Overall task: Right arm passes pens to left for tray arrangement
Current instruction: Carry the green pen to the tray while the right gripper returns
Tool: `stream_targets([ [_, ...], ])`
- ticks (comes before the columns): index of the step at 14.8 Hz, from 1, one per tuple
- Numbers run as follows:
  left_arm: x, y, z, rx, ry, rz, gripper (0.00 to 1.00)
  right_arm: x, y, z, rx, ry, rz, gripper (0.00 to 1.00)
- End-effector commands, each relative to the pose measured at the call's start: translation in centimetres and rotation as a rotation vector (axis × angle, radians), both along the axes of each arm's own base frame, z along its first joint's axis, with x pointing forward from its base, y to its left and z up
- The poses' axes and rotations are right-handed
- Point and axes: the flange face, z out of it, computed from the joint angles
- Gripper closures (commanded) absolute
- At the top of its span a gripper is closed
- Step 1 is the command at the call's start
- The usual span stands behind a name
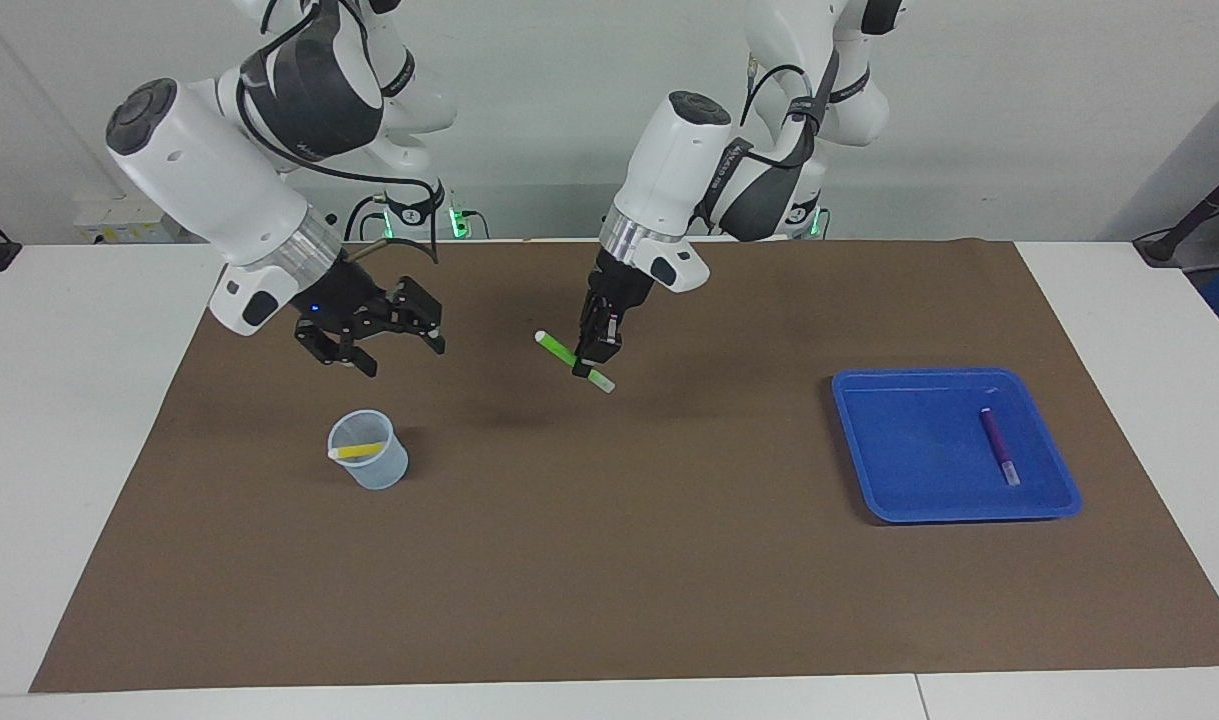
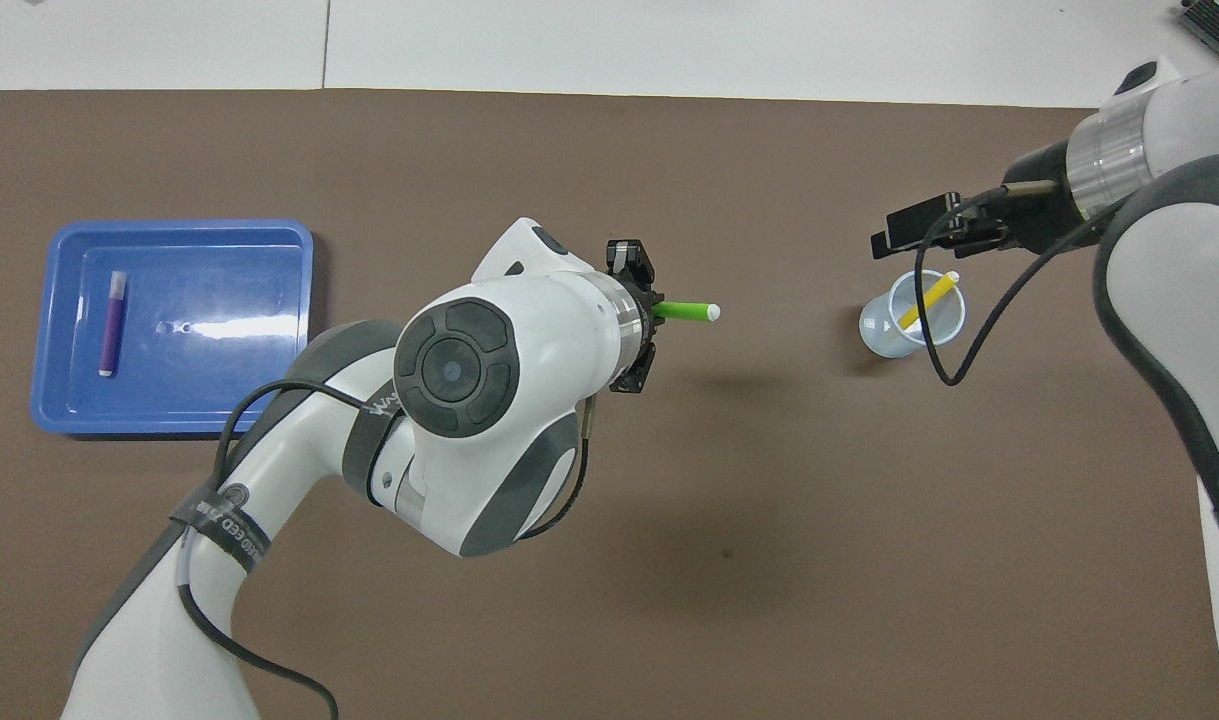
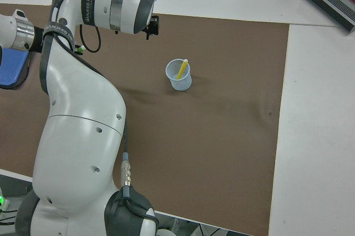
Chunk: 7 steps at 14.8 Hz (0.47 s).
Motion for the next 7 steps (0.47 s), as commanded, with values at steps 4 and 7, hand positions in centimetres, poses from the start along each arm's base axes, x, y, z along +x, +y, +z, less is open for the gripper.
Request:
stream_targets([
  [4, 1.8, 2.9, 0.9, 0.081, 0.038, -0.126, 1.00, 0.7, -6.0, -4.6, -0.079, -0.025, 0.171, 0.00],
  [7, 2.9, 5.4, 0.4, 0.134, 0.063, -0.198, 1.00, 1.6, -7.1, -8.3, -0.114, -0.044, 0.268, 0.00],
])
